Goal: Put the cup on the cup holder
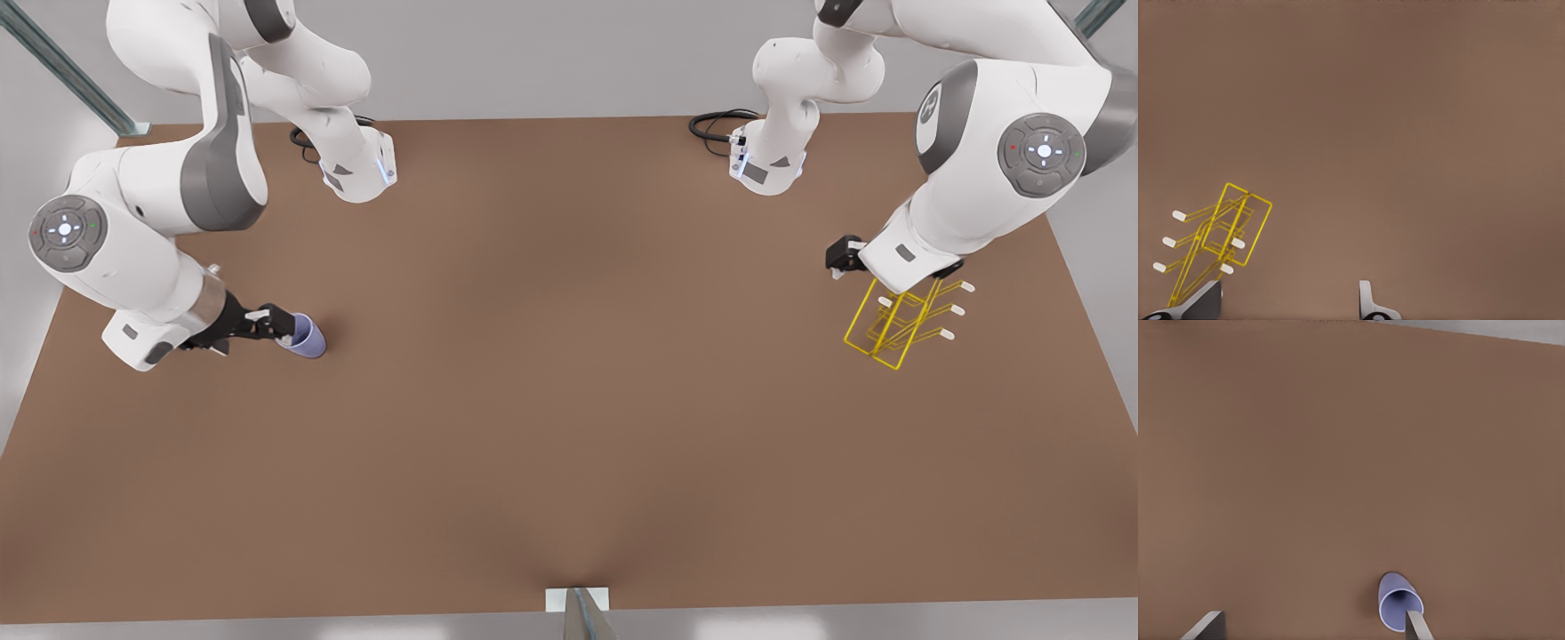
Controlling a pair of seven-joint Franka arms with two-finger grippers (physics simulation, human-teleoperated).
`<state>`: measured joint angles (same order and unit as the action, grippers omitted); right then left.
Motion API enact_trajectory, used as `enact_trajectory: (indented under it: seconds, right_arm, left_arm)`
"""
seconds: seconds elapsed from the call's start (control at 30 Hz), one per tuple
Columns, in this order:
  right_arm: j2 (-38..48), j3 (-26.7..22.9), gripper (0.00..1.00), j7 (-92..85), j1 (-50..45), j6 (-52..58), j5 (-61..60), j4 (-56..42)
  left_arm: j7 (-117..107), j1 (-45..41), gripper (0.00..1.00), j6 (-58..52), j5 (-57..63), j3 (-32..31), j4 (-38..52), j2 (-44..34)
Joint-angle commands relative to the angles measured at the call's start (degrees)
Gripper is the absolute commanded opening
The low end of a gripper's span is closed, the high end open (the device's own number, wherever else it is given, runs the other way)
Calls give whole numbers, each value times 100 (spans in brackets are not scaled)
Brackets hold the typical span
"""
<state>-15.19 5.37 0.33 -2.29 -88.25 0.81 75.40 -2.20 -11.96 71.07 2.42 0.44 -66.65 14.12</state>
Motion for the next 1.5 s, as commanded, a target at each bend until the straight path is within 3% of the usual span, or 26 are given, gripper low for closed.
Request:
enact_trajectory:
  seconds: [0.0,0.23,0.33,0.37,0.43,0.53,0.7,0.97,1.1,1.47]
  right_arm:
    - [7,8,100,37,-69,-79,16,1]
    - [-388,52,100,186,203,360,-837,273]
    - [68,78,100,397,150,607,-617,1065]
    - [481,385,100,933,80,546,-310,1468]
    - [719,535,100,934,124,194,-239,1943]
    - [1018,535,100,284,580,-1466,-248,3419]
    - [1035,535,100,-253,1038,-3269,-230,4677]
    - [1246,535,100,-675,1047,-4860,-169,5661]
    - [1246,535,100,-964,1099,-5448,-169,5977]
    - [1246,535,100,-1149,1179,-5493,-151,6277]
  left_arm:
    - [-43,0,100,91,13,0,2,-15]
    - [-35,-88,100,83,22,0,2,-15]
    - [-35,-88,100,83,22,0,2,-15]
    - [-35,-88,100,83,22,9,2,-15]
    - [-35,-88,100,83,22,9,2,-6]
    - [-35,-88,100,74,22,0,2,-6]
    - [-35,-88,100,56,22,0,2,-6]
    - [-35,-88,100,47,22,9,2,-6]
    - [-35,-88,100,39,22,9,2,-15]
    - [-35,-88,100,39,22,0,-6,-6]
